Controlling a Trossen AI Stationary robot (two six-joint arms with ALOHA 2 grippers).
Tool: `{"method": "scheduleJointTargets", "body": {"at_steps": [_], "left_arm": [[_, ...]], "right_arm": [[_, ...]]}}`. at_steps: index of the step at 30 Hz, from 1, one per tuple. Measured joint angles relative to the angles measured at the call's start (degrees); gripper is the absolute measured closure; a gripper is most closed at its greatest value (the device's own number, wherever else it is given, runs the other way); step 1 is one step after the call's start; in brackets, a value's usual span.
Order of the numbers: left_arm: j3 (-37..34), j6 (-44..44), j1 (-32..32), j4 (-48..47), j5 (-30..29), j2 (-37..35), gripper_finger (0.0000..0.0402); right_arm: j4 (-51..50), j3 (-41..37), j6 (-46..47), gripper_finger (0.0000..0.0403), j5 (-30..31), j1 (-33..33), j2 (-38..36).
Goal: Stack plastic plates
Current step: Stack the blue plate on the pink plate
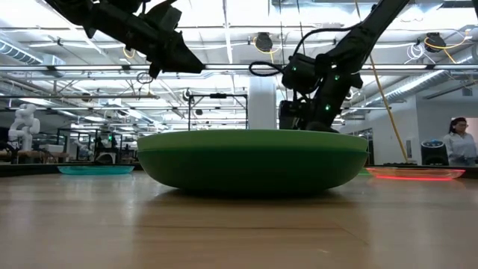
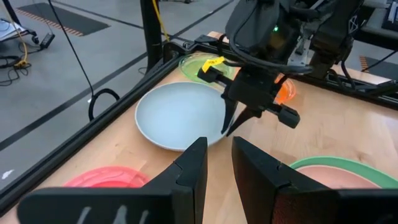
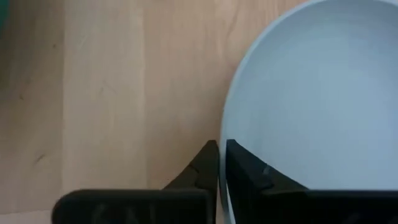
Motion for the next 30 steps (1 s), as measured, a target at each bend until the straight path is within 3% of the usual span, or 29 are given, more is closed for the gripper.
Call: {"method": "scheduleJointTargets", "body": {"at_steps": [5,16,30], "left_arm": [[0.0,-0.3,0.0,0.0,0.0,0.0,0.0321],[0.0,-0.5,0.0,1.5,-0.1,0.0,0.0321],[0.0,-0.8,-0.3,1.5,-0.1,0.0,0.0321]], "right_arm": [[-2.7,-0.1,-1.1,0.0396,5.4,2.4,-3.6],[-6.2,-0.2,2.9,0.04,5.8,15.1,-15.0],[1.6,-0.2,7.5,0.04,2.4,35.5,-15.5]]}}
